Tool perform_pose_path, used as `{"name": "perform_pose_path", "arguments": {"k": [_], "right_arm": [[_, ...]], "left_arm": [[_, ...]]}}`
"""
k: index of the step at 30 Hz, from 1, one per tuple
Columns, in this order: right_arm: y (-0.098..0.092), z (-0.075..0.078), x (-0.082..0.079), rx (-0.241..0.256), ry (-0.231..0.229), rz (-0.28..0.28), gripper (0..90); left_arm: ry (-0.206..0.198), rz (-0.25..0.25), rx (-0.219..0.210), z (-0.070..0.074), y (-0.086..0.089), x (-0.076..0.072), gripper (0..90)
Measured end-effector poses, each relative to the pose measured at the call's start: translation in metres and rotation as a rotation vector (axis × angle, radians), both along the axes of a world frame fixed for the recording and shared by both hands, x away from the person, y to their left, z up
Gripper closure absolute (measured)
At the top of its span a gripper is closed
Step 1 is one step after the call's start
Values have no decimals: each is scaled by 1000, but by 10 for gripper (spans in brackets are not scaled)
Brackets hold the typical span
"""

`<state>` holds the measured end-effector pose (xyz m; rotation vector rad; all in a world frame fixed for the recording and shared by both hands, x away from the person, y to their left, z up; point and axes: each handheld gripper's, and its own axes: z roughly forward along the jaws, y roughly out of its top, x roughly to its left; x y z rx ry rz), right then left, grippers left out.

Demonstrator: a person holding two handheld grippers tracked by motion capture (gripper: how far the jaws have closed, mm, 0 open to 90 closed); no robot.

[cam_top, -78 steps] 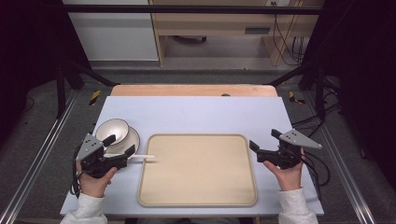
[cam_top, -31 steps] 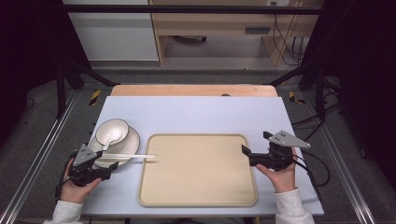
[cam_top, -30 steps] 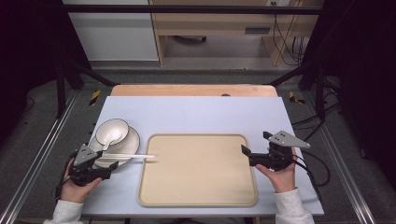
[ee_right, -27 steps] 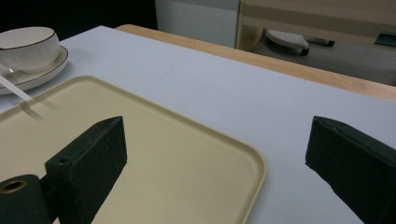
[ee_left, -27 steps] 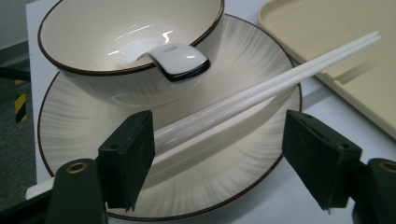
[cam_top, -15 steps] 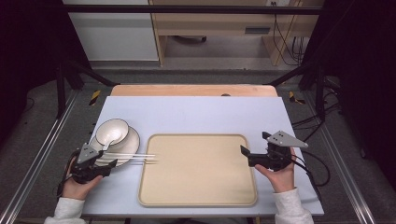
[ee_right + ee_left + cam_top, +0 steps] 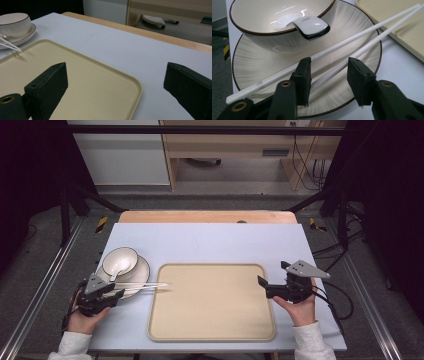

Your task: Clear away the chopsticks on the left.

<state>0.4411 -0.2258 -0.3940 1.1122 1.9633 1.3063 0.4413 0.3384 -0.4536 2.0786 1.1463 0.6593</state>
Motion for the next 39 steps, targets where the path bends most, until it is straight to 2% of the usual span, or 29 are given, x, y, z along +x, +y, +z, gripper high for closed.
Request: {"name": "perform_pose_path", "arguments": {"k": [5, 12, 17, 18, 23, 39], "right_arm": [[0, 0, 0, -3, 1, 2, 58], [0, 0, 0, -2, 0, 0, 59], [0, 0, 0, -4, -1, 1, 59], [0, 0, 1, -4, 0, 1, 59], [0, -1, 1, -6, 6, 3, 60], [-1, -3, 3, 3, 11, 1, 61]], "left_arm": [[10, -21, 29, 1, -4, -1, 637], [25, -43, 26, 2, -10, -1, 699], [22, -38, 19, 2, -11, -1, 741], [21, -35, 31, 2, -12, 0, 744], [22, -39, 33, 3, -15, 0, 762], [46, -27, 10, 4, -20, 2, 834]]}}
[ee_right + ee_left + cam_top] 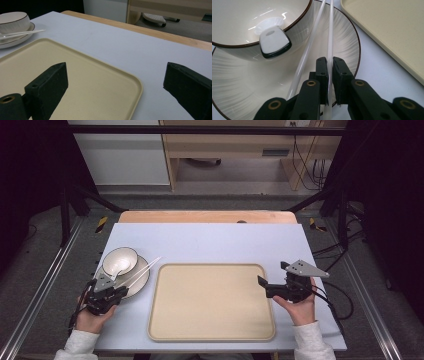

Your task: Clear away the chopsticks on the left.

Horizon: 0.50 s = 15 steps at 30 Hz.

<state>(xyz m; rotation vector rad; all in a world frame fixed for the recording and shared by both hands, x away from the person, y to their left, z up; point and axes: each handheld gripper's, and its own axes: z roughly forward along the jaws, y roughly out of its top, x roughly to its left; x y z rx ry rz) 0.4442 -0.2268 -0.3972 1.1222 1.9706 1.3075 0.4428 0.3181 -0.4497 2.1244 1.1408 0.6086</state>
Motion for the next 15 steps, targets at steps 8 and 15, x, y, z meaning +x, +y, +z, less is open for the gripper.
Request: {"name": "perform_pose_path", "arguments": {"k": [8, 15], "right_arm": [[0, 0, 0, 0, 1, 2, 61], [-3, 4, -1, 19, -5, -6, 62]], "left_arm": [[-12, -5, -2, 3, -1, 1, 725], [35, 14, 36, 6, -9, 14, 690]]}}
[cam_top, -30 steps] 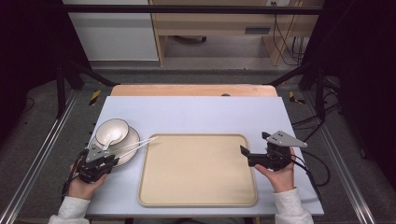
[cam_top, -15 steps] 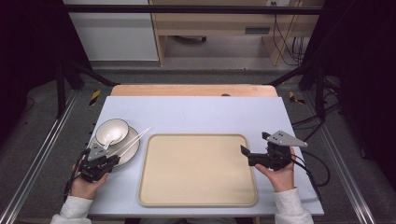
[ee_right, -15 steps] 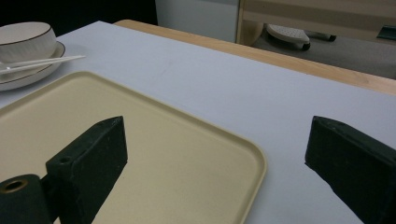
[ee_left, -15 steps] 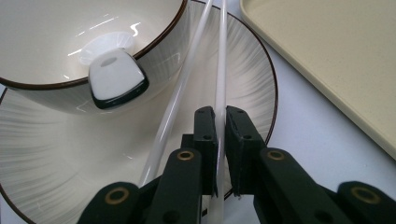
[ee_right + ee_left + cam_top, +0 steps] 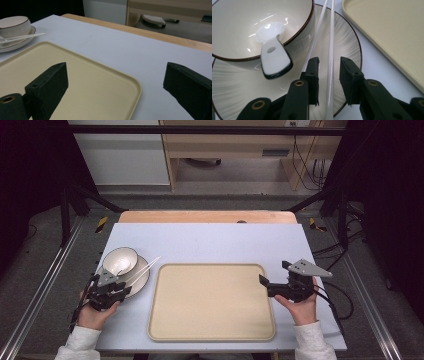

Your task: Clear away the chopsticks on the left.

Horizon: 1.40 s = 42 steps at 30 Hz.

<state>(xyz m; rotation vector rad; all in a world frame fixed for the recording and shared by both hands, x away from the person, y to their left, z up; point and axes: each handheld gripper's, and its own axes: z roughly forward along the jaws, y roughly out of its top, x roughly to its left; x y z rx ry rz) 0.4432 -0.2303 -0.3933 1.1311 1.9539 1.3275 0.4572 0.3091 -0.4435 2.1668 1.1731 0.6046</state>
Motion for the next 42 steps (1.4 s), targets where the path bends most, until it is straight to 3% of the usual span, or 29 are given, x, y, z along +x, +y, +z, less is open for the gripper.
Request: {"name": "perform_pose_path", "arguments": {"k": [14, 22, 28, 36, 42], "right_arm": [[0, 0, 0, -3, 4, 8, 62], [0, 0, 0, 4, 6, 13, 62], [0, 0, -1, 4, 6, 11, 62], [-2, 1, -1, 4, 0, 9, 62], [-3, 3, -3, 7, -9, 1, 62]], "left_arm": [[89, -2, 45, -8, -10, 16, 764], [95, -6, 57, -9, -12, 16, 833], [72, -2, 61, -7, -13, 12, 843], [15, 13, 43, 8, -15, -3, 843], [-34, 33, -12, 17, -22, -16, 843]]}}
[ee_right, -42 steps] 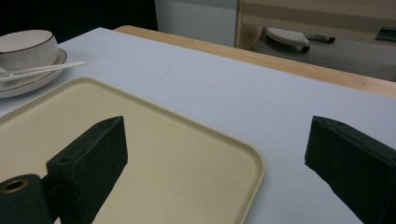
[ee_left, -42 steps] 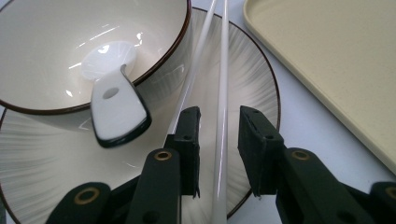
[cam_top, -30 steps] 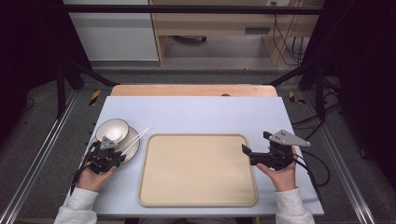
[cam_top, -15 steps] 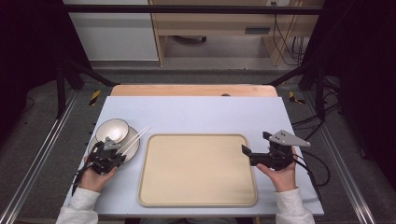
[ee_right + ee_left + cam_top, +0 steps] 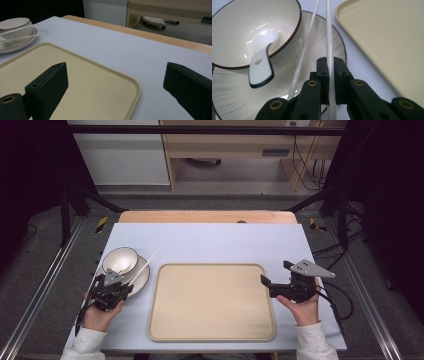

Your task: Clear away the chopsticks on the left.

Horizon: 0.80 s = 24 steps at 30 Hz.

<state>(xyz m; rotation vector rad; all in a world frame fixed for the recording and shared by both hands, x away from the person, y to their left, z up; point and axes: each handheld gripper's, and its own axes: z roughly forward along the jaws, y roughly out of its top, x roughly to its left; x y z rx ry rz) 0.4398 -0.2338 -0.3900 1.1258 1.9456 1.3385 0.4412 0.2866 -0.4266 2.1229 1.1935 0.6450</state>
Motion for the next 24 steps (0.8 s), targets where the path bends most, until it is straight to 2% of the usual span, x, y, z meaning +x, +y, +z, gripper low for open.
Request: {"name": "perform_pose_path", "arguments": {"k": [4, 6, 9, 12, 18, 24], "right_arm": [[-1, 1, -1, 1, -6, -6, 63], [-1, 1, -1, -4, -5, -7, 63], [-1, 1, -1, -6, -2, -6, 63], [0, 0, -1, -3, 0, -4, 63], [2, -1, 0, -7, 0, 2, 64], [3, -1, 0, -3, 4, 8, 64]], "left_arm": [[-36, 25, -29, 4, -10, -10, 843], [-41, 26, -34, 4, -12, -11, 843], [-68, 49, -73, 5, -23, -19, 843], [-81, 60, -91, 6, -32, -25, 842], [-117, 84, -112, 13, -48, -30, 843], [-125, 102, -133, 17, -64, -31, 843]]}}
